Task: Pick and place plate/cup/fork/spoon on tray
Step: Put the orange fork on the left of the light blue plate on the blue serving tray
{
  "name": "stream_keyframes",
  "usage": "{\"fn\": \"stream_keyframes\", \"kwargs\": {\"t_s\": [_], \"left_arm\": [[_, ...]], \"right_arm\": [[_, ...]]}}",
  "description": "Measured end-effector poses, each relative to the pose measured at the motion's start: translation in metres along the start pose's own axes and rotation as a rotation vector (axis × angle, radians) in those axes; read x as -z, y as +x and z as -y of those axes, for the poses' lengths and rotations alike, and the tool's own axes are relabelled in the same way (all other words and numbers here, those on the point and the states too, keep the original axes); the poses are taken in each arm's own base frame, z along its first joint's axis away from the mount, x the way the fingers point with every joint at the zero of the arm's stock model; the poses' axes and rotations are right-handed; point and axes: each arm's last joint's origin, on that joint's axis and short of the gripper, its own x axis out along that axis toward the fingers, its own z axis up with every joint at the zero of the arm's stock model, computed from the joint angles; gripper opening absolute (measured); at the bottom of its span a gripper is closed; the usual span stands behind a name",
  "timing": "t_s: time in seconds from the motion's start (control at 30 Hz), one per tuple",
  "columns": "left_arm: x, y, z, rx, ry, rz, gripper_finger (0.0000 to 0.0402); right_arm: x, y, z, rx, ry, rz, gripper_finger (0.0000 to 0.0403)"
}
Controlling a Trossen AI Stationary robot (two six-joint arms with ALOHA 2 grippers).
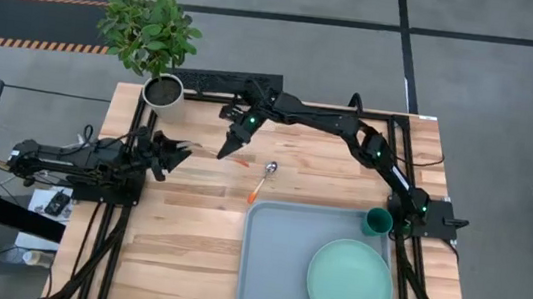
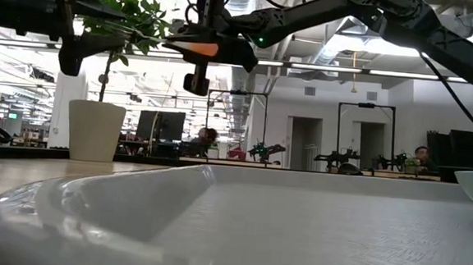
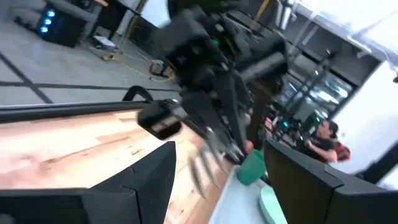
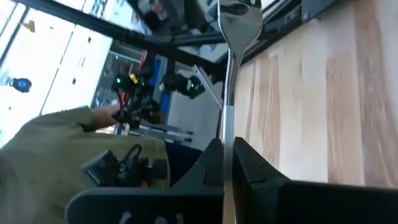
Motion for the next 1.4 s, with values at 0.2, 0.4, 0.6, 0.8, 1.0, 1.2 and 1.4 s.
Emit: {"fn": "stream_keyframes", "kwargs": {"t_s": [0.2,0.4,0.6,0.8,1.0,1.2,1.4], "left_arm": [[0.0002,0.0000,-0.0004,-0.010,0.101,0.001,0.0231],[-0.0010,0.0000,-0.0013,-0.050,0.195,0.027,0.0224],[-0.0009,0.0000,-0.0013,-0.050,0.243,0.025,0.0187],[-0.0009,0.0000,-0.0014,-0.052,0.243,0.025,0.0140],[-0.0007,0.0000,-0.0015,-0.053,0.244,0.023,0.0086],[-0.0004,0.0000,-0.0010,-0.034,0.244,0.014,0.0029],[0.0004,0.0000,-0.0010,-0.022,0.250,0.002,0.0006]], "right_arm": [[-0.0018,-0.0061,0.0021,0.008,0.012,0.014,0.0014],[-0.0007,-0.0048,0.0022,0.013,0.024,0.010,0.0015],[-0.0012,-0.0042,0.0027,0.033,0.019,0.024,0.0014],[-0.0010,-0.0038,0.0030,0.032,0.020,0.023,0.0016],[-0.0009,-0.0027,0.0030,0.038,0.012,0.025,0.0017],[-0.0005,-0.0008,0.0027,0.043,0.012,0.026,0.0018],[0.0000,0.0000,0.0026,0.044,0.018,0.023,0.0019]]}}
